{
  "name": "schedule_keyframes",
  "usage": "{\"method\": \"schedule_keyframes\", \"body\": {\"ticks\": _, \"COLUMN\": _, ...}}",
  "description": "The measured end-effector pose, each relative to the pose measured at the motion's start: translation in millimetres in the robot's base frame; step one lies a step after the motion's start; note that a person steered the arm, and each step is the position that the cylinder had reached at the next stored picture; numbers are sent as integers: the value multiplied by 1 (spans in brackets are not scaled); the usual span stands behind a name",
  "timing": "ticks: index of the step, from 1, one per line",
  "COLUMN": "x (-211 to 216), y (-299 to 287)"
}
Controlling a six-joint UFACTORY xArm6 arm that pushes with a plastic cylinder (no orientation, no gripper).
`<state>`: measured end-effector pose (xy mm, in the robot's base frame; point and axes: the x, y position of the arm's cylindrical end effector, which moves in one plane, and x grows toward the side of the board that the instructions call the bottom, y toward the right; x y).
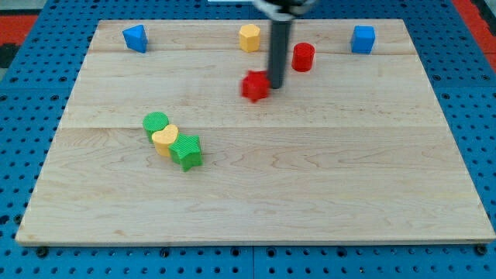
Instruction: Slide the red star vertically below the blue triangle
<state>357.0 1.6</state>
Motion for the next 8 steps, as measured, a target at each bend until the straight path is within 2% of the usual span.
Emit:
{"method": "schedule_keyframes", "body": {"ticks": 1, "x": 19, "y": -98}}
{"method": "schedule_keyframes", "body": {"ticks": 2, "x": 26, "y": -160}}
{"method": "schedule_keyframes", "body": {"ticks": 3, "x": 51, "y": -128}}
{"method": "schedule_keyframes", "body": {"ticks": 5, "x": 47, "y": -163}}
{"method": "schedule_keyframes", "body": {"ticks": 8, "x": 47, "y": -169}}
